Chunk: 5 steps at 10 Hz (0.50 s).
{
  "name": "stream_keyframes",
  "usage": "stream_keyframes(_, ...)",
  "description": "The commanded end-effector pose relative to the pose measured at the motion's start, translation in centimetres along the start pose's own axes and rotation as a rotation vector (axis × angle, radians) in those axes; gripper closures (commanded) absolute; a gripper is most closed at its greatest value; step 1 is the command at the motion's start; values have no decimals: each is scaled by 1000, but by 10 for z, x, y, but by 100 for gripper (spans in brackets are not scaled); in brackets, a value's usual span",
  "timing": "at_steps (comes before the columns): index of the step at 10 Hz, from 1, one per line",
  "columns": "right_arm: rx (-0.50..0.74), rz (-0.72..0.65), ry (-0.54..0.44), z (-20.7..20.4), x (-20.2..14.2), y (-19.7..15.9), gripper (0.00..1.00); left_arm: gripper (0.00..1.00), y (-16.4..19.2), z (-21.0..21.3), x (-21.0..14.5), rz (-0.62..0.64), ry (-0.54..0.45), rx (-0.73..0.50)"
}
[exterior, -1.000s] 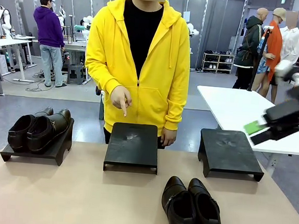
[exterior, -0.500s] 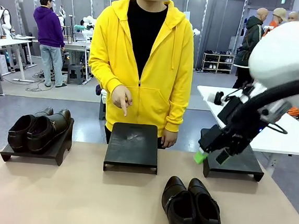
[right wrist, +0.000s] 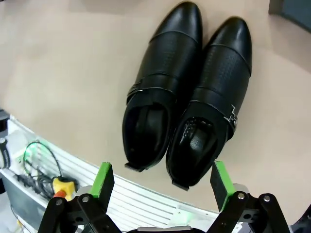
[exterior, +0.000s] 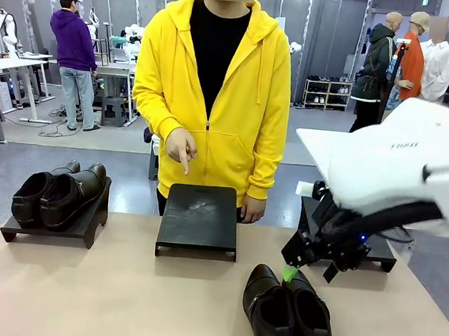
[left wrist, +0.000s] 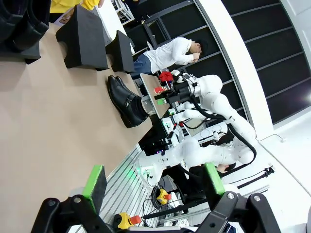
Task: Place the shoes on the stand as instructed by the person.
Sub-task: Pick up another pair of Shoes and place it on the Shoes Stand indicated by the person.
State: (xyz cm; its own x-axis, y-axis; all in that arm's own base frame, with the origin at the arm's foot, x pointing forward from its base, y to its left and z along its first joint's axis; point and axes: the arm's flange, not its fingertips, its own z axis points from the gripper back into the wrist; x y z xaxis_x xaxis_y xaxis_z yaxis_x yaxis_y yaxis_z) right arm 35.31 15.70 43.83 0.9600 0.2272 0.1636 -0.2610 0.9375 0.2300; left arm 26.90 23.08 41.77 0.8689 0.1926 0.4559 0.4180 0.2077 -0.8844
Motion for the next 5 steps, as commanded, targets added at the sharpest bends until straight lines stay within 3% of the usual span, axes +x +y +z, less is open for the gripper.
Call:
stream_keyframes(1,-83,-56,12,-22,8,9,0,0,-5,1,-3,-3,11,-6)
stream_keyframes(5,-154,-54,61,-59,7,19,0,0,-5,1,-3,-3,11,-6)
